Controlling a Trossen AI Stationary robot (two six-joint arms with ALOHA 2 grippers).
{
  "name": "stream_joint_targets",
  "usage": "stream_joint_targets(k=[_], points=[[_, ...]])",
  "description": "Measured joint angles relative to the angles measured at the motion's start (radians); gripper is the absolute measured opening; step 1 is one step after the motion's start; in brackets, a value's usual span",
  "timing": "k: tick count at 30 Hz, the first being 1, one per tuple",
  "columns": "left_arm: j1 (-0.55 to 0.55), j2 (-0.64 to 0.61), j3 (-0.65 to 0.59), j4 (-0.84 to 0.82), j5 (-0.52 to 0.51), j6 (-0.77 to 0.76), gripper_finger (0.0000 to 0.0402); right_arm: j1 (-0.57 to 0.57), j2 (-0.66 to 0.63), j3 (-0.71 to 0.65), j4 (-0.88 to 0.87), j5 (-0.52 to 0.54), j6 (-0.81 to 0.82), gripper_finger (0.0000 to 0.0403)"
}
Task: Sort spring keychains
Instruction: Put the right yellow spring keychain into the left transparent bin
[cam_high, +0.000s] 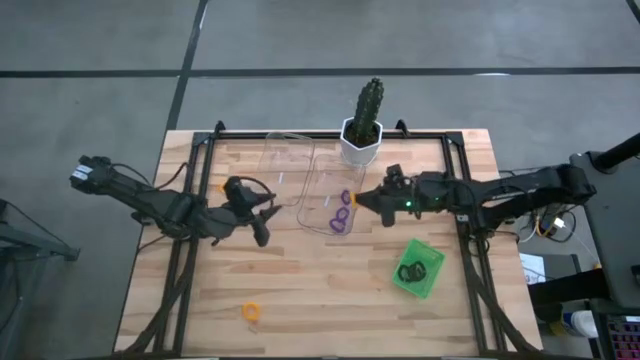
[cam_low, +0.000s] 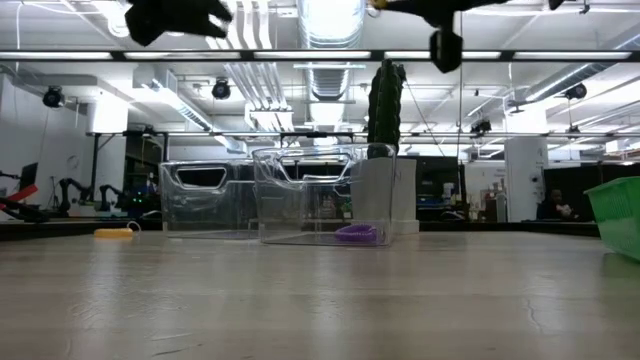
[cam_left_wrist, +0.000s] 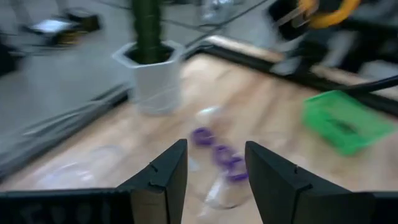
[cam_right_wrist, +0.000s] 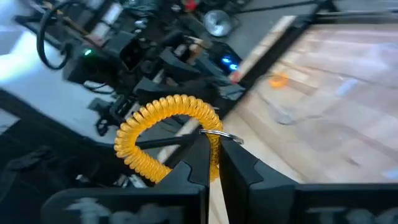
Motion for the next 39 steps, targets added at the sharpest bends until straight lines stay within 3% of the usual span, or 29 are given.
stream_joint_targets(k=[8, 13, 18, 23, 28, 34, 39], points=[[0.0, 0.0, 0.0, 0.238, 0.217, 0.064, 0.0153, 0.031, 0.197, 0.009, 0.308, 0.0, -0.036, 0.0013], [0.0, 0.0, 0.0, 0.318, 0.258, 0.04, 0.0153, 0.042, 0.317, 0.097, 0.324, -0.015, -0.071, 0.0013], [0.0, 0.0, 0.0, 0.35, 0.306, 0.039, 0.0153, 0.044, 0.425, 0.219, 0.322, -0.117, -0.115, 0.0013], [-0.003, -0.001, 0.0, 0.351, 0.345, 0.017, 0.0153, 0.048, 0.502, 0.318, 0.32, -0.109, -0.182, 0.0013], [-0.006, -0.012, 0.0, 0.347, 0.395, 0.01, 0.0153, 0.048, 0.552, 0.424, 0.158, -0.101, -0.242, 0.0013], [-0.007, -0.054, 0.0, 0.327, 0.4, 0.064, 0.0153, 0.064, 0.567, 0.542, -0.142, -0.006, -0.293, 0.0013], [-0.007, -0.069, 0.0, 0.294, 0.399, 0.172, 0.0153, 0.065, 0.562, 0.568, -0.212, -0.035, -0.301, 0.0013]])
